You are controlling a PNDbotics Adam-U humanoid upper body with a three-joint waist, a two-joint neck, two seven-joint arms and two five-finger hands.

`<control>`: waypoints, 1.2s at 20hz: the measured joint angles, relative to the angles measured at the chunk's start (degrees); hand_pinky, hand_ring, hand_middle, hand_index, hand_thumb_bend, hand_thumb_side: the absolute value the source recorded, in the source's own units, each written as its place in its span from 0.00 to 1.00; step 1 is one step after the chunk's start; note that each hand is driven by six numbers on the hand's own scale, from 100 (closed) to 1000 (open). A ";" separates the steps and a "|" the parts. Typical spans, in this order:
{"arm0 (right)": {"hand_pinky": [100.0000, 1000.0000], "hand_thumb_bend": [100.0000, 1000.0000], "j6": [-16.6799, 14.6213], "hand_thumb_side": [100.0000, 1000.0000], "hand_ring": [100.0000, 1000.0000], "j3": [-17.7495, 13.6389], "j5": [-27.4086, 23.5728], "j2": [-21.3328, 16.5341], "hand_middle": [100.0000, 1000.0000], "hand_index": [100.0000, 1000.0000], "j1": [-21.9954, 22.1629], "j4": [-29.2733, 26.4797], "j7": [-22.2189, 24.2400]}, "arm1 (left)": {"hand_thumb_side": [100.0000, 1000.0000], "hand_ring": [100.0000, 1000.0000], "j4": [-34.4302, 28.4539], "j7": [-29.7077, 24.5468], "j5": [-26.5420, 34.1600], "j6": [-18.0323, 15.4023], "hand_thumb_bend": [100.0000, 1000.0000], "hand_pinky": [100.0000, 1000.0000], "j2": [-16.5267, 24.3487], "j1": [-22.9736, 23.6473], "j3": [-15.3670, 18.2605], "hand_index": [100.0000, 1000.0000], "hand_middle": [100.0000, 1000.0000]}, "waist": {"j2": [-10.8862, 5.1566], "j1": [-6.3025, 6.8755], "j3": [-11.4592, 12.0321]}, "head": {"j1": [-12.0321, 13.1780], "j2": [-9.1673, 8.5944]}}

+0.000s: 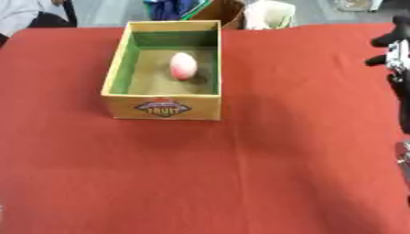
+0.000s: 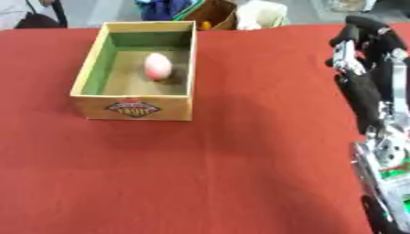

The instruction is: Pick up objects on the table and place them in the box.

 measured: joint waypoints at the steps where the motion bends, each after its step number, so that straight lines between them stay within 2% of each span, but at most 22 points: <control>1: 0.46 0.00 -0.02 0.41 0.62 0.00 0.00 0.00 0.48 0.73 0.00 0.00 0.03 | 0.64 0.47 0.00 0.00 0.00 0.00 0.00 0.53 0.00 0.00 0.00 0.59 0.41 | 0.00 -0.01 0.00 | 0.00 0.00; 24: 0.46 0.00 0.16 0.41 0.63 0.00 0.38 0.01 0.48 0.73 0.16 0.00 0.77 | 0.64 0.48 0.00 -0.06 0.00 0.04 0.00 0.53 0.00 0.00 0.00 0.58 0.41 | -0.02 -0.07 -0.06 | 0.00 -0.04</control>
